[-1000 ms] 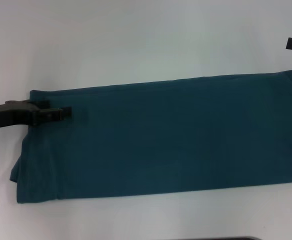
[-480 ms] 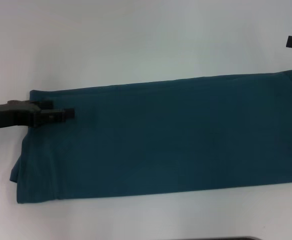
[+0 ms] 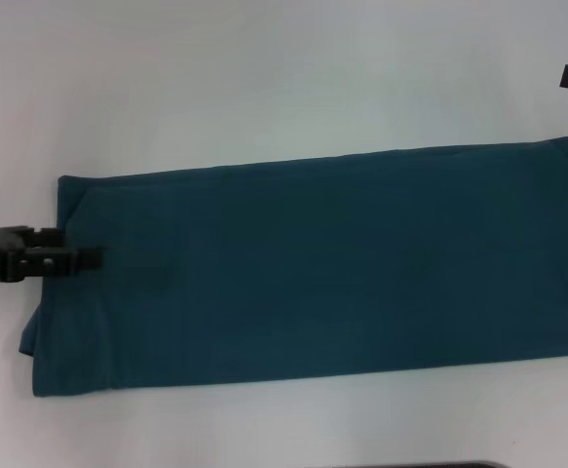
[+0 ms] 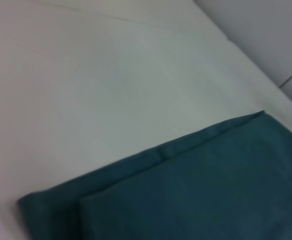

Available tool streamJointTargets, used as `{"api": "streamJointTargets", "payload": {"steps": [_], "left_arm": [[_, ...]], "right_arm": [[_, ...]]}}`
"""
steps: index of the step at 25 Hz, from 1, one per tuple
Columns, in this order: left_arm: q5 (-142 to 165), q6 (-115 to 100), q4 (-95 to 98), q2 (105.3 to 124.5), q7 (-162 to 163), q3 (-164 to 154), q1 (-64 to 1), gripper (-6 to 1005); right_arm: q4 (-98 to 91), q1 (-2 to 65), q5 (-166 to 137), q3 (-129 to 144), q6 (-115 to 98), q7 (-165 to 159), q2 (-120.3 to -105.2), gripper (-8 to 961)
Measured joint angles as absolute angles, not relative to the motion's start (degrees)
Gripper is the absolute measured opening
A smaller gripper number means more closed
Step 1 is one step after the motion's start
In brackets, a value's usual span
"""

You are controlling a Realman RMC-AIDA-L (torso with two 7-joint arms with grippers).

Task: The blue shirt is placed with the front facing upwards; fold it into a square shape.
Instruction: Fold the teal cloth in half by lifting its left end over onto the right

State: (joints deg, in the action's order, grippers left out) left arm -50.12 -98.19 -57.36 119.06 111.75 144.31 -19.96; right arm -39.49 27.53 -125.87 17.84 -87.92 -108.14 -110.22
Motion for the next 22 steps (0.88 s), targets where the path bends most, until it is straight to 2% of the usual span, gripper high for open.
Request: {"api": "streamJointTargets", "payload": {"steps": [15,22], "left_arm": [[-44.47,-99.74,-57.85,118.45,113.87,144.40,-18.97,906],[-42.82,-99.66,-57.43,118.90,113.90,143.95,-19.25,906]], "right_arm": [[-39.46,27.39,-125.85,17.84,-87.89,-108.44,-110.29,943],[-39.46,27.19,-125.85,17.73,-88.22,-108.53,-110.29,943]]}}
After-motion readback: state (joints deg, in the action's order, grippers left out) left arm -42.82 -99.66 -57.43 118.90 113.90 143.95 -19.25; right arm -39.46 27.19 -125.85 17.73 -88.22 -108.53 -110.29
